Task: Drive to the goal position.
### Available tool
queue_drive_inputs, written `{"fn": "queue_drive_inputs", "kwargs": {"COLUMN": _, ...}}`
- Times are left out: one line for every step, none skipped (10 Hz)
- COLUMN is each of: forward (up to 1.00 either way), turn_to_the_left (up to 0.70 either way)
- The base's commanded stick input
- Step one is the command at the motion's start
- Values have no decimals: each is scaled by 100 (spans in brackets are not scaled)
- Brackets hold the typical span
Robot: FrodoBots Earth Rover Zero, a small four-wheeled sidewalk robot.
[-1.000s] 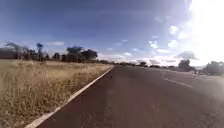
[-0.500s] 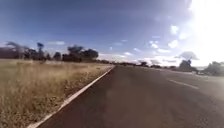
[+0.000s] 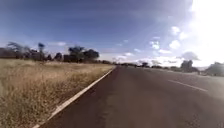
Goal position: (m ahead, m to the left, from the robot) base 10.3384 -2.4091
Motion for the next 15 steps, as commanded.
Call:
{"fn": "queue_drive_inputs", "kwargs": {"forward": 50, "turn_to_the_left": 0}}
{"fn": "queue_drive_inputs", "kwargs": {"forward": 50, "turn_to_the_left": 0}}
{"fn": "queue_drive_inputs", "kwargs": {"forward": 50, "turn_to_the_left": 0}}
{"fn": "queue_drive_inputs", "kwargs": {"forward": 50, "turn_to_the_left": 0}}
{"fn": "queue_drive_inputs", "kwargs": {"forward": 50, "turn_to_the_left": 0}}
{"fn": "queue_drive_inputs", "kwargs": {"forward": 50, "turn_to_the_left": 0}}
{"fn": "queue_drive_inputs", "kwargs": {"forward": 50, "turn_to_the_left": 0}}
{"fn": "queue_drive_inputs", "kwargs": {"forward": 50, "turn_to_the_left": 0}}
{"fn": "queue_drive_inputs", "kwargs": {"forward": 50, "turn_to_the_left": 0}}
{"fn": "queue_drive_inputs", "kwargs": {"forward": 50, "turn_to_the_left": 0}}
{"fn": "queue_drive_inputs", "kwargs": {"forward": 50, "turn_to_the_left": -2}}
{"fn": "queue_drive_inputs", "kwargs": {"forward": 50, "turn_to_the_left": -26}}
{"fn": "queue_drive_inputs", "kwargs": {"forward": 50, "turn_to_the_left": -50}}
{"fn": "queue_drive_inputs", "kwargs": {"forward": 50, "turn_to_the_left": -50}}
{"fn": "queue_drive_inputs", "kwargs": {"forward": 50, "turn_to_the_left": -49}}
